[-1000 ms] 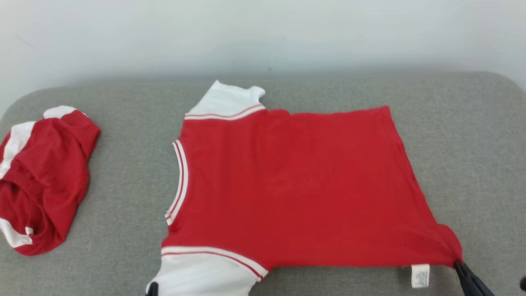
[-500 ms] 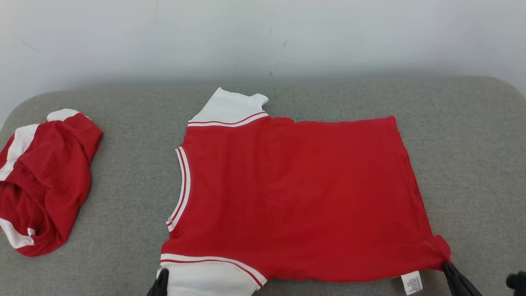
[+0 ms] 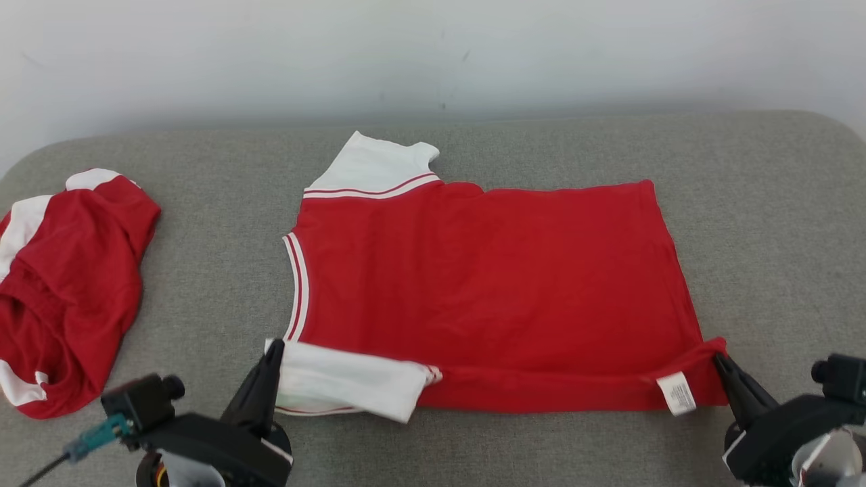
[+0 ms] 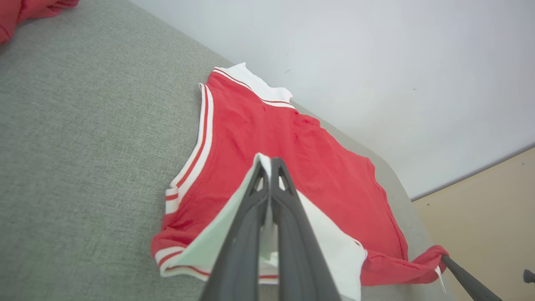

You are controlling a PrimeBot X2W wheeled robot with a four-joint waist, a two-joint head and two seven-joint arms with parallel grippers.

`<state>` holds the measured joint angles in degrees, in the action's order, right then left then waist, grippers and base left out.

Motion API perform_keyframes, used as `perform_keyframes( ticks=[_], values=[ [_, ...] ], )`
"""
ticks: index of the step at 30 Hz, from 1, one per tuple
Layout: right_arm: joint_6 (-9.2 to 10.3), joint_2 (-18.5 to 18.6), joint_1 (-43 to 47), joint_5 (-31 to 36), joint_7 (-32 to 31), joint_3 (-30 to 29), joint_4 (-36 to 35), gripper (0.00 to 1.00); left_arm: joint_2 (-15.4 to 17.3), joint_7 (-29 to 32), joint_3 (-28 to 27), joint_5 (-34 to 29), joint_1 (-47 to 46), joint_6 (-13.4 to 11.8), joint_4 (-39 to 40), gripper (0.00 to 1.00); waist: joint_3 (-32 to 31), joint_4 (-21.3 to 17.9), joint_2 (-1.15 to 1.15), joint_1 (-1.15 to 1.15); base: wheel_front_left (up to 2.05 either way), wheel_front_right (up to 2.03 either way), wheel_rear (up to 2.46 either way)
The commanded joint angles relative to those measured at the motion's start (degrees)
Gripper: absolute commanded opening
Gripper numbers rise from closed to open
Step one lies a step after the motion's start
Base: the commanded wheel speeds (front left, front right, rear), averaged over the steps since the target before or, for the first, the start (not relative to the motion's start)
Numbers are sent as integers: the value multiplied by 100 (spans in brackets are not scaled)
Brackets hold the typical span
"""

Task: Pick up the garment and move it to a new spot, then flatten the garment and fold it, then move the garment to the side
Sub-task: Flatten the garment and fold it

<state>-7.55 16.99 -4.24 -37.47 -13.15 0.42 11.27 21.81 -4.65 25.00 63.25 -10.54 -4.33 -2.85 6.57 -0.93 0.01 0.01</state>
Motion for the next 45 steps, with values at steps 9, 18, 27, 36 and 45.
perform_keyframes(
  ticks=[9,18,27,36,45],
  values=[
    [15,114,-1009,-17,105,359,919,0,-258,141,36,4,-1085,342,-1369,0,165,-81,-1,-1,0,0,0],
    [14,265,-1580,15,681,734,1774,100,-529,-227,165,-213,-1692,803,-2437,100,258,-71,-1,-1,0,0,0],
    [15,571,-1137,-132,1333,1085,1855,100,-348,-854,216,-586,-1110,888,-2709,100,24,-4,-1,-1,0,0,0],
    [15,664,-575,-213,1390,1083,1665,100,-259,-791,584,-923,-424,640,-2394,100,16,59,-1,-1,0,0,0],
    [15,477,-830,116,1242,1213,1939,100,-277,-599,734,-1081,-778,480,-2697,100,172,11,-1,-1,0,0,0]
  ],
)
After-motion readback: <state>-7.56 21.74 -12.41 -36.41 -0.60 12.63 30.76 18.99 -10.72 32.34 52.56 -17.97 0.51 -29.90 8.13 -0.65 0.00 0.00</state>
